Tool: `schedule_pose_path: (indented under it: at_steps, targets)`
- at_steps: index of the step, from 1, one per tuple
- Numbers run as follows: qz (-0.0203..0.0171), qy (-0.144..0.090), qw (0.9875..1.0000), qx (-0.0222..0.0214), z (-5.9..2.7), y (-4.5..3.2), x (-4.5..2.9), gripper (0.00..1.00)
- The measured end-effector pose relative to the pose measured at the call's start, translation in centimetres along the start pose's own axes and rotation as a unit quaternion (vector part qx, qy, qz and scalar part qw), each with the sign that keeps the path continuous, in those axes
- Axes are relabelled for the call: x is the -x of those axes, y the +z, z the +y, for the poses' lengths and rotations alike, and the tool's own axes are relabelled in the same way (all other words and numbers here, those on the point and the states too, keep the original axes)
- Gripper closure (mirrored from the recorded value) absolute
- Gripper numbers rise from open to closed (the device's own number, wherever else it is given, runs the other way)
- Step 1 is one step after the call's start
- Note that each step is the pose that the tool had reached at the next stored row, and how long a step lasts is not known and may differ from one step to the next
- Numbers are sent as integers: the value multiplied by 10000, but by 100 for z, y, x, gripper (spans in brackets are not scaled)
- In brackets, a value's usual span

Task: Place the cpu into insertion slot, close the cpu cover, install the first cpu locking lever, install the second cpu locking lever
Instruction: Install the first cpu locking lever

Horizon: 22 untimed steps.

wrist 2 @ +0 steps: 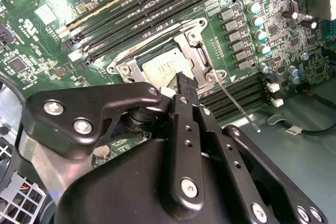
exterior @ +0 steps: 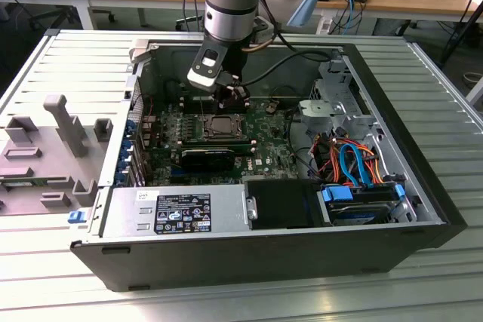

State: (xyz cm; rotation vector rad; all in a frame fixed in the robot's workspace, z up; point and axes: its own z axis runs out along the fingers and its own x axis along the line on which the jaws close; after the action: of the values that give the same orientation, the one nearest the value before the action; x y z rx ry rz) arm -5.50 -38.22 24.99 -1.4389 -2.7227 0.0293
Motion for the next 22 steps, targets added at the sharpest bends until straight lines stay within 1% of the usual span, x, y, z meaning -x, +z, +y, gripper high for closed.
schedule_pose_path:
  at_steps: [12, 22]
  targets:
    - [-11, -243, 9997, -11, 0, 0, 0, 89]
    - [-22, -472, 9989, -22, 0, 0, 0, 89]
